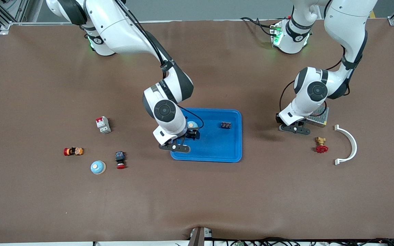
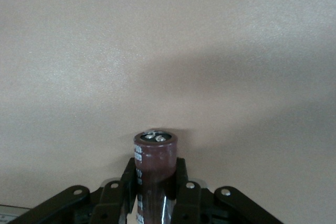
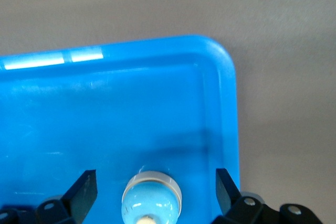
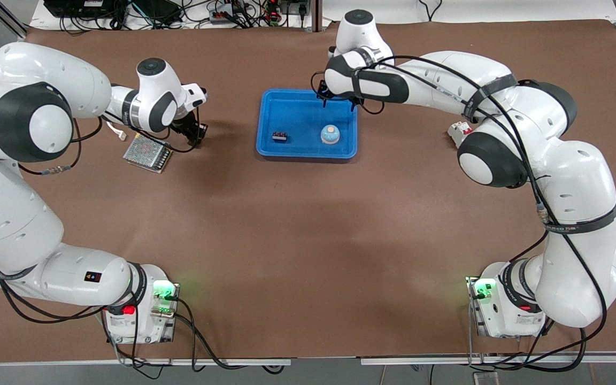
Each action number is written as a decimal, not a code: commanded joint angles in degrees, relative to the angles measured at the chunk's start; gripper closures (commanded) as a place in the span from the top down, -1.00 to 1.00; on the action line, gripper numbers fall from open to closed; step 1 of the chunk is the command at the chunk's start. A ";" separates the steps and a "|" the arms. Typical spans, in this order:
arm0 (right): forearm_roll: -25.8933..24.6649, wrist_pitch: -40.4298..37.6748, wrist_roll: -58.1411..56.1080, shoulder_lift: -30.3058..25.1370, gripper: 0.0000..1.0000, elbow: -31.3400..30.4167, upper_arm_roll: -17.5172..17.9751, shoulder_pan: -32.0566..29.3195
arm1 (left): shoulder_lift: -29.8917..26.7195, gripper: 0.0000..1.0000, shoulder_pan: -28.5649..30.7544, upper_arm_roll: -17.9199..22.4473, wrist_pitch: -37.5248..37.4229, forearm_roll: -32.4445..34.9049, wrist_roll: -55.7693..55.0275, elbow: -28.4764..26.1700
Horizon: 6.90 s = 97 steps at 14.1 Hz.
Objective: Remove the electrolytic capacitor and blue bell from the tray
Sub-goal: 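Grasp the second bell with the right gripper while the left gripper holds the capacitor, then release the capacitor by the silver box while the right gripper lifts the bell, then lower the left gripper onto the second capacitor while the right gripper carries the bell, then grasp and lift the capacitor with the left gripper while the right gripper lowers the bell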
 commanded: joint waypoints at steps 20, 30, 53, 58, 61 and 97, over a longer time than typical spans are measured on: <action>-4.49 8.52 5.92 0.92 1.00 -7.23 -0.49 5.91 | 2.15 0.08 1.02 -0.29 2.38 1.00 -6.20 1.15; -4.49 9.58 5.92 1.71 1.00 -7.76 -0.49 6.26 | 2.68 1.00 0.93 -0.29 2.38 1.00 -6.20 1.68; -2.90 -23.87 -8.80 -16.37 0.24 -0.99 -0.23 -6.19 | 2.06 1.00 -4.95 -5.92 -6.76 1.00 -71.98 12.93; -3.87 -36.28 -31.21 -25.52 0.24 -1.08 -0.58 -18.58 | 2.68 1.00 -7.32 -6.18 -6.85 0.47 -91.51 14.60; -8.06 -38.93 -42.91 -28.17 0.24 -1.52 -0.58 -25.18 | 4.60 1.00 -10.03 -6.18 -6.76 0.56 -103.72 17.41; -10.55 15.89 -73.27 -37.49 0.24 -54.42 -0.58 -45.24 | 15.42 1.00 -22.00 -5.48 -6.05 7.68 -127.66 23.66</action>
